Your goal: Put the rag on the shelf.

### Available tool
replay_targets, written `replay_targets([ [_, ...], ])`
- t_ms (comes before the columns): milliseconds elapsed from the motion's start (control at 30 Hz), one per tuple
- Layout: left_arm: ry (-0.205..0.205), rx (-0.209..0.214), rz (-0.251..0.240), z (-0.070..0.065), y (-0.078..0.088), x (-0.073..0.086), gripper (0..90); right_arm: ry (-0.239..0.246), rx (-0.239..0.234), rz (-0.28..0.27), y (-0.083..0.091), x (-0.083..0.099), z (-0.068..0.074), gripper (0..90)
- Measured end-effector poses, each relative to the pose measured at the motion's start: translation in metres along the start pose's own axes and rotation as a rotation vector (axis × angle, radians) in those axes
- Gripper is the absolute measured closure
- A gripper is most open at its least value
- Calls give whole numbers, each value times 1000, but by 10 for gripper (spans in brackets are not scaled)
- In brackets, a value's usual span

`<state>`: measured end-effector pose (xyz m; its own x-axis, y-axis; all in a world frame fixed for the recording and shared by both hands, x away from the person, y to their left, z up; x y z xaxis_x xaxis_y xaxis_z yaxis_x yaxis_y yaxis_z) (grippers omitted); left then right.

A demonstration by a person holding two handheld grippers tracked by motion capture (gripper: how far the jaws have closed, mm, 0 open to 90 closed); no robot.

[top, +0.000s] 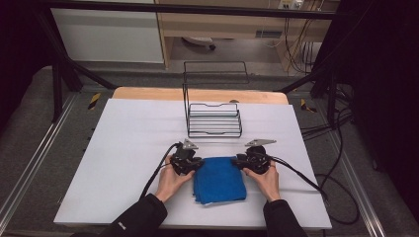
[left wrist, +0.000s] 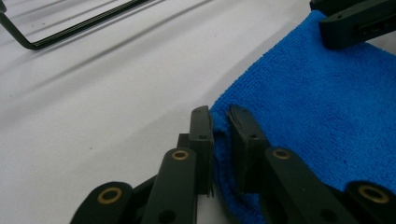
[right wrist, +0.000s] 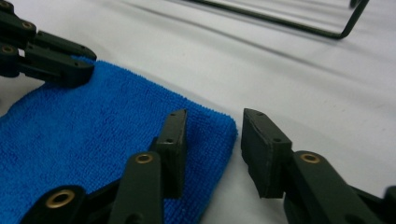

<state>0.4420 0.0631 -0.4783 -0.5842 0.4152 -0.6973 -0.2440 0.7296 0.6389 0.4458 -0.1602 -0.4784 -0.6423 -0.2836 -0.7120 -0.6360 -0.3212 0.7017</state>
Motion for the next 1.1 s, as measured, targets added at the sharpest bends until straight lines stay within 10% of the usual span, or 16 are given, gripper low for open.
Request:
replay_targets([
  [1100,44,41,-27,3,5,-1,838,-50,-55,9,8,-1,3,846],
])
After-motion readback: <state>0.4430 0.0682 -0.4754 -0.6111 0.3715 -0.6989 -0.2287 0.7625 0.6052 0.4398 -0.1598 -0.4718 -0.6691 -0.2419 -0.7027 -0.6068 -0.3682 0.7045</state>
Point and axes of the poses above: each handheld gripper's, and its own axes: y roughly backward along the jaws, x roughly out of its underside, z roughly to its left, the point moved 4 cm from there along -y, roughly forward along the jaws, and after that the axes turned 15 degrees about x, right-handed, at the moved point
